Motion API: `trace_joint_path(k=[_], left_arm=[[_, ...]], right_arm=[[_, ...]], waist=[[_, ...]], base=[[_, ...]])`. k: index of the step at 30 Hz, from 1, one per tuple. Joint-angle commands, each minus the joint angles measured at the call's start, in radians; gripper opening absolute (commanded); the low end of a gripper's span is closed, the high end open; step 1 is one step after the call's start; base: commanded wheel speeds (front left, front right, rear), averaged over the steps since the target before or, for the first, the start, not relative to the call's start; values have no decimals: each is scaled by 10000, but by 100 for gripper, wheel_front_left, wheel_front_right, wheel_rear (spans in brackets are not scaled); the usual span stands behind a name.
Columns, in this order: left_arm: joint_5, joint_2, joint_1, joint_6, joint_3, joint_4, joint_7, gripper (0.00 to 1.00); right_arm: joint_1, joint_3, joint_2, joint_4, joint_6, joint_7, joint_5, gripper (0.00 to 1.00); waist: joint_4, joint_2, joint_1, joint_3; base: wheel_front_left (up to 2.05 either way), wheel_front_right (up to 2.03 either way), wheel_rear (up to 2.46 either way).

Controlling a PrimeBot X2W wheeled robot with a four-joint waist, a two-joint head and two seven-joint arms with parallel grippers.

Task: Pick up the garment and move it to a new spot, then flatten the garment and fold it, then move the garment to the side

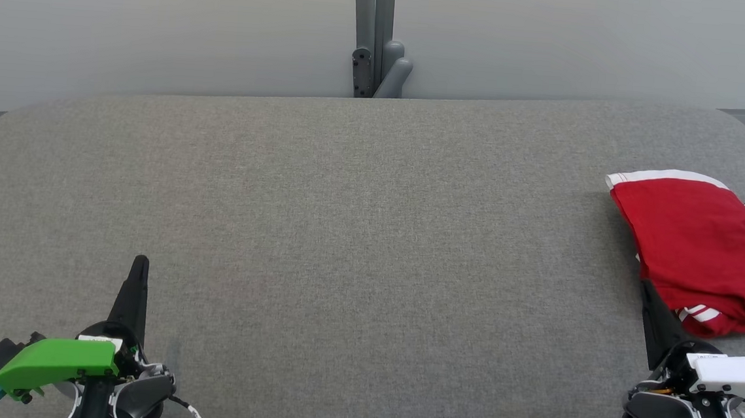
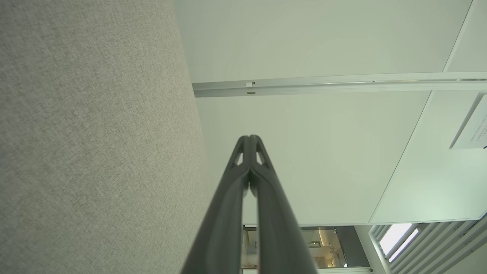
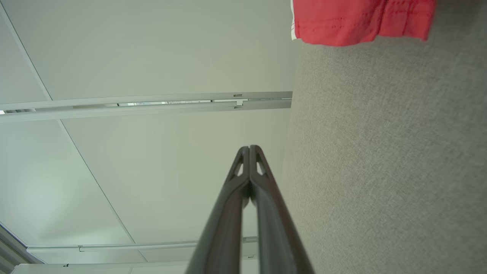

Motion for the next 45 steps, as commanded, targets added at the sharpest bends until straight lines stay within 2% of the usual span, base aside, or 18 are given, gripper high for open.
trace_joint_path(k=[1, 45], left_arm=[[-23, 63, -123, -41, 25, -28, 10, 0], [-23, 63, -123, -42, 25, -29, 9, 0]], right_arm=[[-37, 5, -44, 21, 4, 11, 54, 0], [-36, 6, -44, 21, 4, 10, 55, 0]], waist=[[0, 0, 0, 0], [0, 0, 0, 0]], base=[[0, 0, 0], [0, 0, 0]])
